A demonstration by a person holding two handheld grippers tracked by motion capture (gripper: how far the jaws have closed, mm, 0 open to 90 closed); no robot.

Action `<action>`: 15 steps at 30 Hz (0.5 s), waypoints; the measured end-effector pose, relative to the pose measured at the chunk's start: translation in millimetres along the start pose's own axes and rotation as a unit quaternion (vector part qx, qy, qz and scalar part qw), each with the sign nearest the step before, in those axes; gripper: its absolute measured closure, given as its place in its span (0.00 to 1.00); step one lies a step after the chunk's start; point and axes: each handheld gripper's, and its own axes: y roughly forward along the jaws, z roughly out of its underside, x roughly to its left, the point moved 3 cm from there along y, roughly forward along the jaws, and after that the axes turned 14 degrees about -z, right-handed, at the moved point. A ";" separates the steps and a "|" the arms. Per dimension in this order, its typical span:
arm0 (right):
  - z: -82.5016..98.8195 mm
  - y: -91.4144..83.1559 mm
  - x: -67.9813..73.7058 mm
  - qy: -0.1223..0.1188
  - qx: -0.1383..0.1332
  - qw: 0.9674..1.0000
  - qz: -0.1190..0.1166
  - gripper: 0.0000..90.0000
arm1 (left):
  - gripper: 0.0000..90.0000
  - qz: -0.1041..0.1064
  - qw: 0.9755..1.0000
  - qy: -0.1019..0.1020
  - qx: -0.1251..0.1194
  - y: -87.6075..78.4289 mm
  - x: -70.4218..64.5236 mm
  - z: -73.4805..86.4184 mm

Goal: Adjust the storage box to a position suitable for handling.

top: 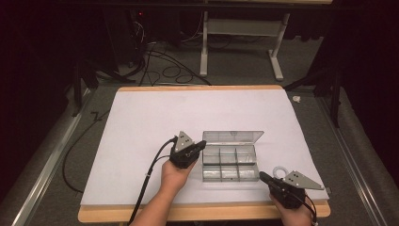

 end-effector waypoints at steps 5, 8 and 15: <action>0.1 0.1 0.0 0.000 -0.001 1.000 0.000 1.00 | 1.00 -0.004 1.000 -0.004 -0.001 3.8 1.9 0.1; 0.1 0.1 0.0 0.000 -0.001 1.000 0.001 1.00 | 1.00 -0.008 1.000 -0.005 0.000 6.0 3.8 0.6; 0.0 0.1 0.1 0.000 0.000 1.000 0.001 1.00 | 1.00 -0.017 1.000 -0.004 0.004 11.3 10.0 2.4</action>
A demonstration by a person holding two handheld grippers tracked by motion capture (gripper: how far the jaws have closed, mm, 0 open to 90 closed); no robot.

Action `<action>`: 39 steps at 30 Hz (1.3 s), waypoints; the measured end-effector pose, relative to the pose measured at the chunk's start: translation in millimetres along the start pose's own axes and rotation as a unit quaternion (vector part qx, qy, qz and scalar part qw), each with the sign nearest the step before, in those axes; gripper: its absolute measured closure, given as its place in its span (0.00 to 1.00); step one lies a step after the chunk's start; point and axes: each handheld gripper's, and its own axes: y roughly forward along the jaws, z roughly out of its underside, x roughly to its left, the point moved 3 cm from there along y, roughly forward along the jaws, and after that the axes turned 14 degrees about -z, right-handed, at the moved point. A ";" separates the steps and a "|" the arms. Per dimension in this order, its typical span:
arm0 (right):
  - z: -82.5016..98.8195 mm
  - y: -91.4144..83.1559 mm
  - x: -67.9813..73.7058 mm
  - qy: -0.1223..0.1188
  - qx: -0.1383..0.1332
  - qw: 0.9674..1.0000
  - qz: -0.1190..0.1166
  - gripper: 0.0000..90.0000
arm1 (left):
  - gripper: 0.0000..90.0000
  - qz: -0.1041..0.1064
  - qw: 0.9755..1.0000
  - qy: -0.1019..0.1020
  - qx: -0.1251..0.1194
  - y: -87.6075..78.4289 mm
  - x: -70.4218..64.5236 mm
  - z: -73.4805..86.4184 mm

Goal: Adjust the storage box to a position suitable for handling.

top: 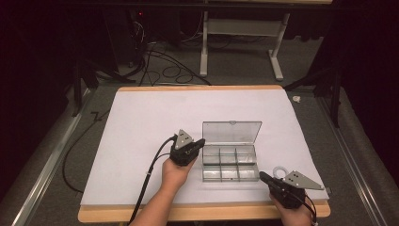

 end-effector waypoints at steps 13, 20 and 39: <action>-0.2 0.7 -0.1 -0.001 -0.001 1.000 0.000 1.00 | 1.00 -0.004 1.000 0.001 0.002 -4.5 4.5 4.9; -0.4 0.3 0.4 0.001 -0.002 1.000 0.003 1.00 | 0.98 -0.011 1.000 0.004 0.002 -16.8 12.7 6.4; 0.9 -8.5 -10.2 0.010 -0.012 0.999 0.029 1.00 | 0.95 -0.075 0.997 0.029 -0.002 -76.7 85.6 -13.5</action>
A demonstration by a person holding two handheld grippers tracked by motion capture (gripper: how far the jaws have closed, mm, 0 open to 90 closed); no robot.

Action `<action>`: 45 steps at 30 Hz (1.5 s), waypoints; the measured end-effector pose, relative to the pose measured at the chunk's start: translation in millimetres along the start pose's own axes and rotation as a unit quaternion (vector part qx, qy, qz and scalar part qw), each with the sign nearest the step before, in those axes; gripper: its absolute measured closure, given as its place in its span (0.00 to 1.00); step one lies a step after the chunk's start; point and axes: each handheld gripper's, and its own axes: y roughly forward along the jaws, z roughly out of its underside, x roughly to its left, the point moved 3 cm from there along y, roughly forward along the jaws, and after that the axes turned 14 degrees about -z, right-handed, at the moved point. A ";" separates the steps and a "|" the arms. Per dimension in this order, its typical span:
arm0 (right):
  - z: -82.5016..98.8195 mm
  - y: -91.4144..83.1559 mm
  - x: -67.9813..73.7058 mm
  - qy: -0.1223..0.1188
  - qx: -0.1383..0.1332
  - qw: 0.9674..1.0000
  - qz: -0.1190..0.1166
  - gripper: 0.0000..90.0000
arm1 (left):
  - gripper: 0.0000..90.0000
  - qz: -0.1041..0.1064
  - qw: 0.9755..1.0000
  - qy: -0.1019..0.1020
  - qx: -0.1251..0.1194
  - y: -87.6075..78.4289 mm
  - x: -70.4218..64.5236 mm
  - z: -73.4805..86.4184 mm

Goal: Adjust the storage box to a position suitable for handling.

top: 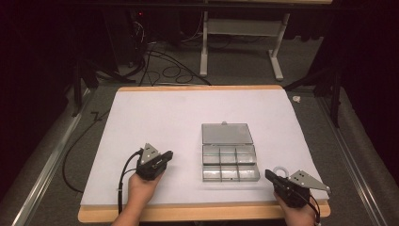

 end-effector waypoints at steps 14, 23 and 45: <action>11.4 -11.7 -30.1 0.021 0.011 0.999 0.047 1.00 | 0.90 -0.042 0.999 0.000 -0.001 -17.8 45.2 2.7; 19.6 -28.0 -49.6 0.034 0.016 0.995 0.088 0.97 | 0.68 -0.044 0.999 0.006 -0.009 -18.9 44.7 3.7; 4.0 -19.1 -53.0 0.053 0.104 0.986 0.116 0.71 | 0.53 -0.019 1.000 0.008 0.004 -21.4 42.2 5.2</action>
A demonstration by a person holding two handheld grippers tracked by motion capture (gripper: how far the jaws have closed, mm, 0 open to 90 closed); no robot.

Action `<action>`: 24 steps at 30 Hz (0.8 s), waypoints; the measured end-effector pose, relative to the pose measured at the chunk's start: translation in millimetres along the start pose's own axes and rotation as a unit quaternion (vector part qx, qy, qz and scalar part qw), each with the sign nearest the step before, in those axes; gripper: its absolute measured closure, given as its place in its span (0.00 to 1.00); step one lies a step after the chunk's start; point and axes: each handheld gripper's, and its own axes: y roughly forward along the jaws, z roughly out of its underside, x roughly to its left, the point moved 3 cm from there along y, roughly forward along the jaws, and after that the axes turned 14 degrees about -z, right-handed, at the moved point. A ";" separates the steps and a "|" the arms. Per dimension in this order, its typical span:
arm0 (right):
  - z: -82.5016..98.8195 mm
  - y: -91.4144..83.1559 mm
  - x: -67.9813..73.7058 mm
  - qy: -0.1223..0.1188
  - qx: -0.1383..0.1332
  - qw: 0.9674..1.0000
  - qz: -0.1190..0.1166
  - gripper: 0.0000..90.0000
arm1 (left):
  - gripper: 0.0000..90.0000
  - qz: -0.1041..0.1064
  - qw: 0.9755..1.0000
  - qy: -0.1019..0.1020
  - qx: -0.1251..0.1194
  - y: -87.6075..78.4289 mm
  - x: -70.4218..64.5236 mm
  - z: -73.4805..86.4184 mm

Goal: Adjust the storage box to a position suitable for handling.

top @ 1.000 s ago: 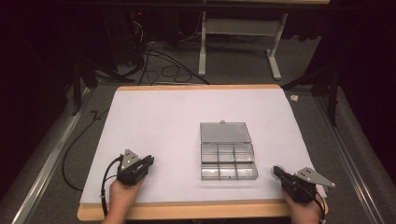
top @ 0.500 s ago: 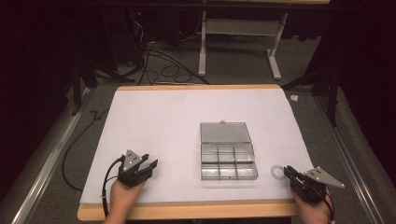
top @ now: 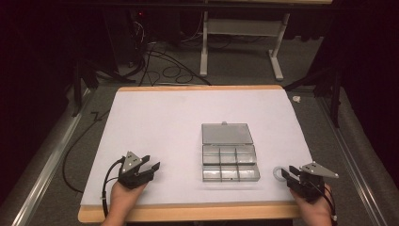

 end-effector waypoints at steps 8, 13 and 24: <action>-9.4 -0.7 -2.4 0.018 0.035 0.999 0.000 0.70 | 0.53 0.007 1.000 0.005 0.002 -1.3 -0.8 0.7; -13.1 0.5 0.2 0.017 0.061 0.998 -0.008 0.68 | 0.53 0.011 1.000 0.003 0.001 -1.8 -1.6 0.9; -17.9 2.2 -2.7 0.020 0.111 0.993 -0.021 0.64 | 0.53 0.012 1.000 0.007 0.000 -1.9 -1.9 1.4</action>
